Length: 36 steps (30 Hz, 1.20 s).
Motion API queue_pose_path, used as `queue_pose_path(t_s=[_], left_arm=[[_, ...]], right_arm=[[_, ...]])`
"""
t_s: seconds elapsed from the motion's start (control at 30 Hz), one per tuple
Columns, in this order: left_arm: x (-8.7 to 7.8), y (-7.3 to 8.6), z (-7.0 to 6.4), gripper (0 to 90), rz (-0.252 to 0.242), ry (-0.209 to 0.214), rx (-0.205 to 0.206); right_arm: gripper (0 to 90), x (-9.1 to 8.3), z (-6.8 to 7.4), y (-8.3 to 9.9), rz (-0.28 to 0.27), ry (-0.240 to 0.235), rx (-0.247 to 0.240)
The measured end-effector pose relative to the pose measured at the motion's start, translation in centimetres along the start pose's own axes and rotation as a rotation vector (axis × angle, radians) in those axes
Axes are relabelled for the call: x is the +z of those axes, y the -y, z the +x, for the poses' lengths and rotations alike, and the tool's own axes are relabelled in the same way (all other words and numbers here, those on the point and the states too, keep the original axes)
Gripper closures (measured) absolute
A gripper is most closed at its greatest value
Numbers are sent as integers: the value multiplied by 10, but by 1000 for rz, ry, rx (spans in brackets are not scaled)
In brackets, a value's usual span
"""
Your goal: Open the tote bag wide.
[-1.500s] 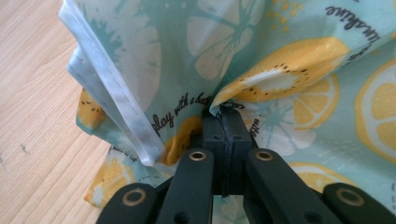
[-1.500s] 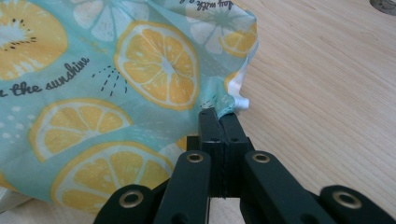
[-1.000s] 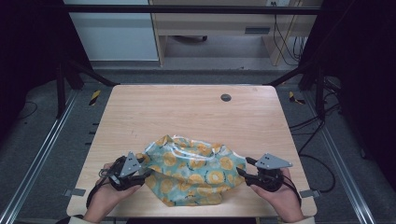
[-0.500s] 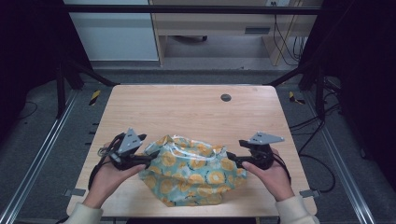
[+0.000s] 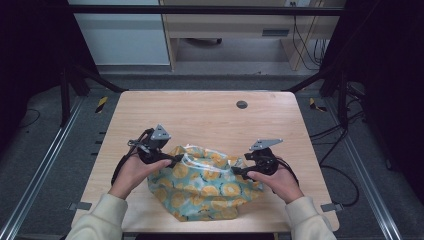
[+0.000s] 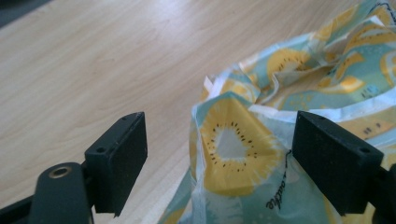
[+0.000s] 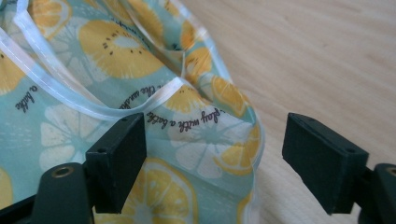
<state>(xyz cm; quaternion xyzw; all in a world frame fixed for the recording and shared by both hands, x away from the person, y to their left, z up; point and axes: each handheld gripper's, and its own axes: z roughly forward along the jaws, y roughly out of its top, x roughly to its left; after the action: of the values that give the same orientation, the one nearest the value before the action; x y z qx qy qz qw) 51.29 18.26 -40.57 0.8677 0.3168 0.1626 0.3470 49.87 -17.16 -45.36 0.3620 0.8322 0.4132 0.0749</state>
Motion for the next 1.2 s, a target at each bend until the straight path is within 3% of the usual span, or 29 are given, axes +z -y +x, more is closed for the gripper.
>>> queue_pose_path(t_s=[0.07, 0.13, 0.23, 0.27, 0.4, 0.5, 0.6, 0.77, 0.93, 1.1, 1.17, 1.2], left_arm=[[2, 3, -1, 269, 8, 19, 5], [3, 4, -3, 326, 17, 9, -4], [7, 5, -6, 459, 38, 9, 19], [8, 4, -8, 553, 33, 5, 26], [10, 4, -12, 748, 24, -9, 51], [10, 5, -12, 860, 19, -25, 58], [6, 4, -12, 894, -5, -45, 50], [-14, 0, -14, 900, -108, -102, 58], [-38, -1, -18, 900, -200, -137, 66], [-62, 7, -27, 900, -294, -142, 78], [-70, 14, -31, 900, -321, -136, 87], [-74, 20, -35, 900, -329, -114, 80]], right_arm=[[354, 2, -1, 3, 10, -24, 0], [464, 3, -2, 5, 9, -54, -7], [664, 3, 1, 6, 2, -50, -31], [753, 2, 2, 6, 1, -30, -42], [890, -3, 6, 6, -33, 1, -66], [900, -10, 7, 4, -59, 24, -73], [900, -16, 9, 0, -81, 42, -94], [900, -34, 15, -10, -162, 102, -126], [900, -53, 23, -18, -237, 128, -160], [900, -71, 38, -14, -295, 124, -201], [900, -76, 46, -8, -304, 125, -222], [900, -78, 49, -6, -309, 121, -226]])
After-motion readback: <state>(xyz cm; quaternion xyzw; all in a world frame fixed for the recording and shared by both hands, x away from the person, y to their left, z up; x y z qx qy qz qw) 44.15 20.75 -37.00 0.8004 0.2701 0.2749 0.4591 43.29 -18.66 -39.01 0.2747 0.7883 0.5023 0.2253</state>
